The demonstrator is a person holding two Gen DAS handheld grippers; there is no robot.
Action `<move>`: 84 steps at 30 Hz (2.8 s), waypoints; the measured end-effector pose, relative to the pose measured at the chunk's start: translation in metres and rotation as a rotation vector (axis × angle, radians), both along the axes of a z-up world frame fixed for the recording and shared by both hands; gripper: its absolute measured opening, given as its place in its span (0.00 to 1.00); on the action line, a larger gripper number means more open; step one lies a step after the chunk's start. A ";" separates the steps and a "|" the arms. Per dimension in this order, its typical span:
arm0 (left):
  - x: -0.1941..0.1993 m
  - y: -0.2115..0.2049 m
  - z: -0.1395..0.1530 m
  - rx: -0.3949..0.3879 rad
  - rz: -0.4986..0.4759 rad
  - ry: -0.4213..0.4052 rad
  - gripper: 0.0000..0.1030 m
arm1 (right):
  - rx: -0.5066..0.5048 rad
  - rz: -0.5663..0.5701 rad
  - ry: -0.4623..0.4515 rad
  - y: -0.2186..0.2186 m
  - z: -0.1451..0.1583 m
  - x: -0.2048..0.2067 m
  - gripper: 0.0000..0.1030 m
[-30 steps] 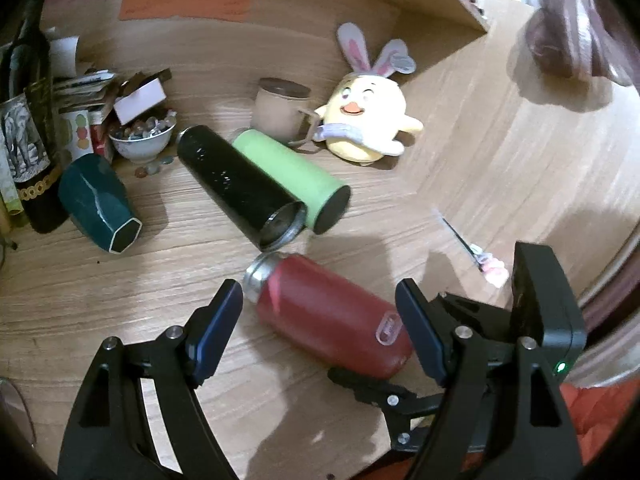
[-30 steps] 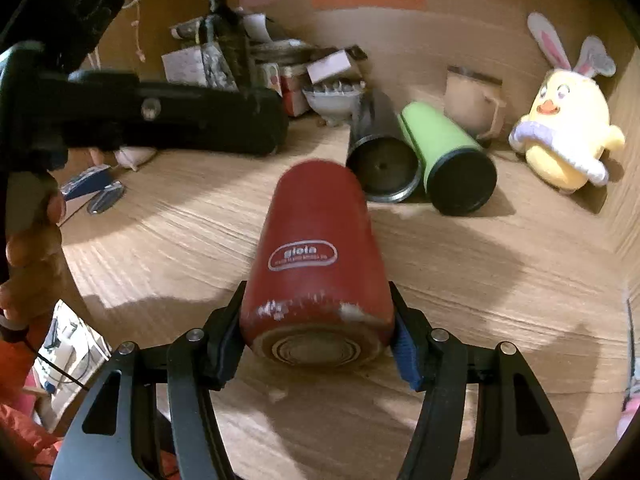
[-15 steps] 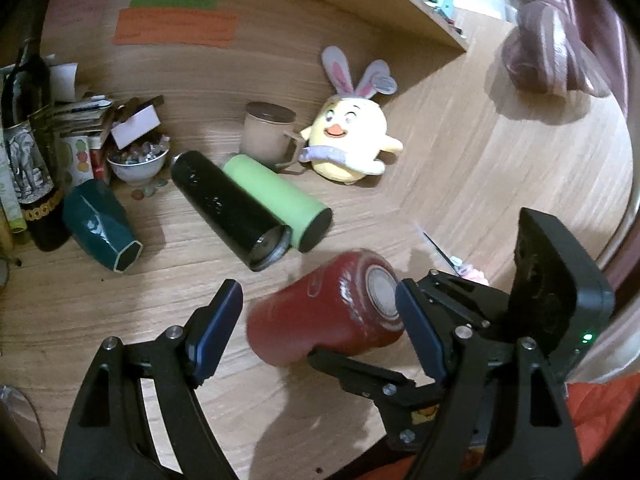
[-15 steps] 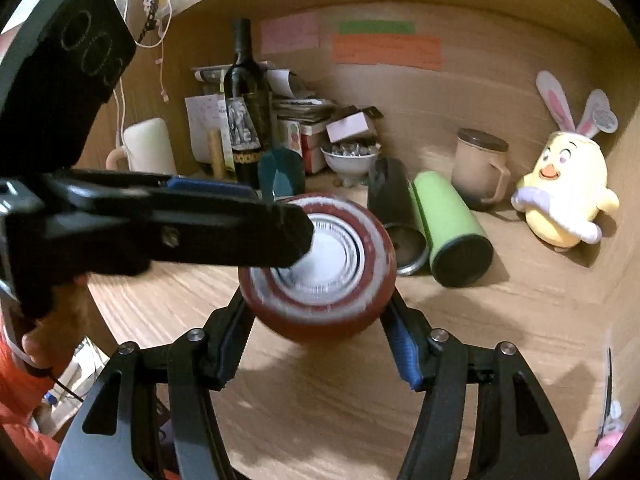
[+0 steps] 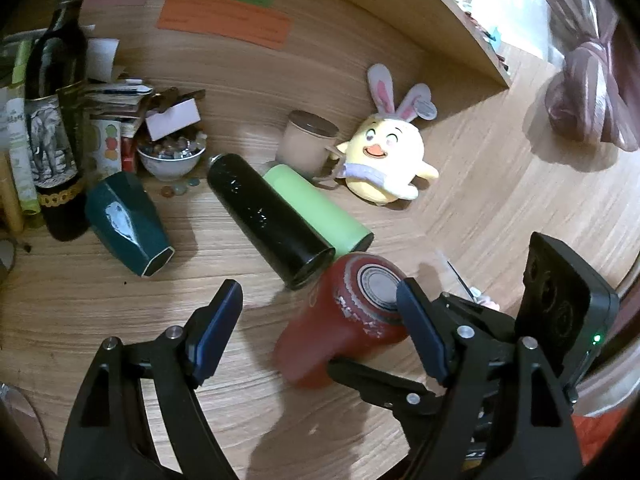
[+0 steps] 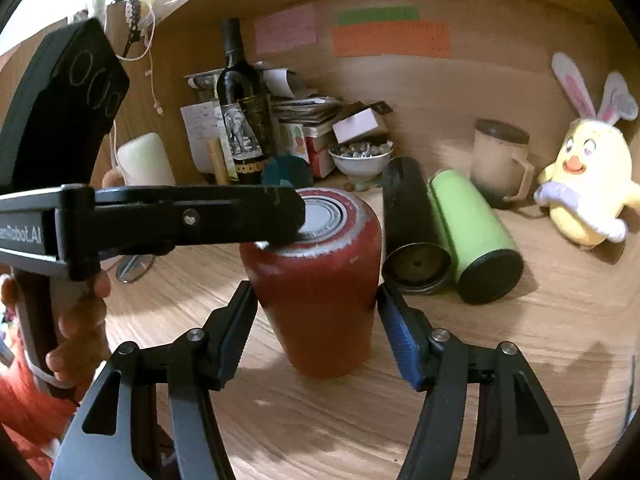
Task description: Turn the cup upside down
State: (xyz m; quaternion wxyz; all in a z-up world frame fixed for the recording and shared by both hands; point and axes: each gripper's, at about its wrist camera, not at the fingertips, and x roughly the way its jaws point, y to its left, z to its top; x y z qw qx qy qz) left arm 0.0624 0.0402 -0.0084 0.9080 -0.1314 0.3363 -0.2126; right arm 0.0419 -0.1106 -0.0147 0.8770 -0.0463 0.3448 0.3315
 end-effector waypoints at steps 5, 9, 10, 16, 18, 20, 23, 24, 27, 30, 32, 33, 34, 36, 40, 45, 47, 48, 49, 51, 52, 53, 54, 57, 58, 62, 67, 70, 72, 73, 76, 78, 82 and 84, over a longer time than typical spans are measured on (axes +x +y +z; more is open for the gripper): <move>-0.001 -0.002 0.000 0.016 0.013 -0.009 0.84 | -0.007 -0.002 0.001 -0.006 0.003 -0.009 0.57; 0.001 -0.003 -0.001 0.033 0.031 -0.012 0.90 | -0.012 -0.033 -0.024 -0.018 0.011 -0.018 0.62; 0.002 -0.002 -0.002 0.030 0.032 -0.009 0.90 | -0.005 -0.044 -0.026 -0.024 0.013 -0.020 0.63; -0.002 -0.003 0.004 0.037 0.062 0.000 0.90 | 0.024 -0.112 -0.039 -0.052 0.029 -0.028 0.64; -0.012 -0.007 0.012 0.042 0.060 -0.034 0.90 | 0.042 -0.131 -0.056 -0.061 0.037 -0.035 0.67; -0.030 -0.013 0.025 0.073 0.072 -0.094 0.90 | 0.070 -0.146 -0.085 -0.072 0.048 -0.044 0.76; -0.060 -0.027 0.041 0.145 0.115 -0.187 0.90 | 0.096 -0.169 -0.146 -0.082 0.065 -0.060 0.80; -0.070 -0.031 0.045 0.166 0.128 -0.214 0.90 | 0.101 -0.177 -0.166 -0.086 0.070 -0.066 0.81; -0.104 -0.044 0.056 0.229 0.180 -0.309 0.92 | 0.109 -0.205 -0.237 -0.094 0.086 -0.086 0.88; -0.134 -0.053 0.062 0.258 0.230 -0.378 0.99 | 0.124 -0.235 -0.305 -0.103 0.100 -0.110 1.00; -0.153 -0.059 0.064 0.275 0.262 -0.410 0.99 | 0.130 -0.244 -0.330 -0.108 0.106 -0.123 1.00; -0.160 -0.062 0.065 0.279 0.270 -0.418 0.99 | 0.134 -0.253 -0.340 -0.111 0.109 -0.129 1.00; -0.167 -0.064 0.065 0.277 0.276 -0.425 1.00 | 0.137 -0.263 -0.347 -0.113 0.111 -0.135 1.00; -0.180 -0.068 0.066 0.270 0.286 -0.431 1.00 | 0.144 -0.272 -0.352 -0.116 0.113 -0.143 1.00; -0.203 -0.074 0.066 0.265 0.309 -0.445 1.00 | 0.167 -0.288 -0.354 -0.118 0.116 -0.155 1.00; -0.215 -0.073 0.067 0.262 0.335 -0.453 1.00 | 0.196 -0.287 -0.344 -0.121 0.119 -0.161 1.00; -0.216 -0.072 0.066 0.254 0.337 -0.451 1.00 | 0.191 -0.287 -0.350 -0.120 0.120 -0.163 1.00; -0.216 -0.071 0.066 0.252 0.339 -0.452 1.00 | 0.188 -0.288 -0.353 -0.119 0.120 -0.163 1.00; -0.215 -0.070 0.066 0.251 0.338 -0.450 1.00 | 0.186 -0.289 -0.356 -0.118 0.120 -0.163 1.00; -0.214 -0.069 0.066 0.249 0.336 -0.447 1.00 | 0.183 -0.286 -0.357 -0.117 0.119 -0.163 1.00; -0.213 -0.069 0.066 0.249 0.336 -0.447 1.00 | 0.180 -0.284 -0.357 -0.115 0.119 -0.163 1.00; -0.213 -0.068 0.066 0.251 0.336 -0.448 1.00 | 0.177 -0.282 -0.357 -0.115 0.118 -0.163 1.00; -0.211 -0.068 0.065 0.254 0.338 -0.448 1.00 | 0.173 -0.281 -0.357 -0.114 0.117 -0.162 1.00; -0.209 -0.068 0.065 0.257 0.339 -0.444 1.00 | 0.168 -0.277 -0.350 -0.114 0.115 -0.160 1.00; -0.208 -0.068 0.065 0.257 0.339 -0.443 1.00 | 0.167 -0.277 -0.348 -0.115 0.114 -0.160 1.00; -0.207 -0.068 0.065 0.254 0.340 -0.442 1.00 | 0.169 -0.276 -0.334 -0.117 0.110 -0.157 1.00; -0.205 -0.069 0.065 0.264 0.341 -0.441 1.00 | 0.172 -0.276 -0.326 -0.118 0.109 -0.156 1.00; -0.205 -0.069 0.065 0.260 0.340 -0.442 1.00 | 0.169 -0.276 -0.330 -0.118 0.109 -0.156 1.00; -0.204 -0.069 0.065 0.256 0.341 -0.445 1.00 | 0.165 -0.278 -0.333 -0.117 0.109 -0.157 1.00; -0.204 -0.069 0.066 0.255 0.341 -0.445 1.00 | 0.163 -0.277 -0.335 -0.117 0.109 -0.157 1.00; -0.204 -0.069 0.066 0.255 0.340 -0.445 1.00 | 0.161 -0.272 -0.342 -0.117 0.109 -0.158 1.00; -0.204 -0.068 0.066 0.254 0.340 -0.444 1.00 | 0.156 -0.269 -0.348 -0.116 0.108 -0.159 1.00; -0.204 -0.069 0.066 0.250 0.342 -0.443 1.00 | 0.158 -0.265 -0.347 -0.115 0.109 -0.160 1.00; -0.204 -0.069 0.067 0.251 0.342 -0.444 1.00 | 0.157 -0.266 -0.346 -0.115 0.108 -0.160 1.00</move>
